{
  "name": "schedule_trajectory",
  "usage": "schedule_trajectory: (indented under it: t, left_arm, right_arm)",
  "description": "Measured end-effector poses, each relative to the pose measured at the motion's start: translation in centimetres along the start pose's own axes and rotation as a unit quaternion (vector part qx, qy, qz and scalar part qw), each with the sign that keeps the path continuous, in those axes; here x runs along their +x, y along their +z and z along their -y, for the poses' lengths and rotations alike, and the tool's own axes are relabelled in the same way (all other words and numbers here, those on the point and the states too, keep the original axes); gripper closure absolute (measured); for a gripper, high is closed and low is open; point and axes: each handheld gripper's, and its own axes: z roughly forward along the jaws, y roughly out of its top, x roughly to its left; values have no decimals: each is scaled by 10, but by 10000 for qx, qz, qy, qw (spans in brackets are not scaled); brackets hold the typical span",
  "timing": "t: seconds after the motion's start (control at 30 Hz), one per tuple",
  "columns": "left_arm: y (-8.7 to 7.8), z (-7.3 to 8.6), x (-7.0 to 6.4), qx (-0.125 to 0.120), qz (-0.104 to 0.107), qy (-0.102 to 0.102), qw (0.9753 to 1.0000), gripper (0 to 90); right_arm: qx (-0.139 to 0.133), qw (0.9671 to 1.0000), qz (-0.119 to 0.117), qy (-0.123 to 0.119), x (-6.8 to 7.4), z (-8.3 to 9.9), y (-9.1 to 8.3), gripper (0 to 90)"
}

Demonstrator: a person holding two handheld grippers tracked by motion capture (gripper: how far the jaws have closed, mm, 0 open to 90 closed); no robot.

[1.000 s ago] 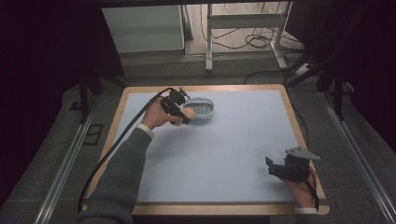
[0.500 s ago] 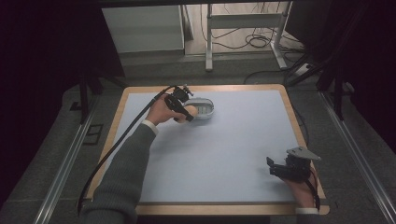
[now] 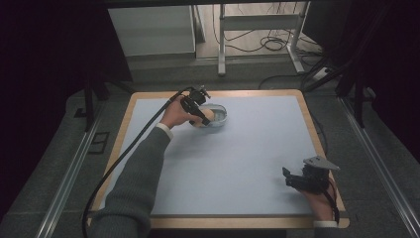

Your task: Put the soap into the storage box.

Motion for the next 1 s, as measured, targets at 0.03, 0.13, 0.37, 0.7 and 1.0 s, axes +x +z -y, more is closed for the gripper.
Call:
schedule_trajectory:
  t: [0.03,0.13,0.37,0.7,1.0]
  left_arm:
    - [0,-1,0,0,10,3,10000,327]
    - [3,-3,0,11,25,15,10000,327]
    - [5,-12,1,29,-35,118,9999,327]
    - [15,-32,5,107,-130,225,9996,327]
    - [29,-39,11,141,-35,277,9995,326]
  right_arm:
    - [3,10000,-4,0,0,0,0,60]
    - [2,10000,-6,-21,0,0,0,60]
    - [32,10000,-21,-29,1,0,1,60]
    - [48,10000,-18,-18,0,1,2,60]
    - [102,9999,24,-30,-2,3,3,60]
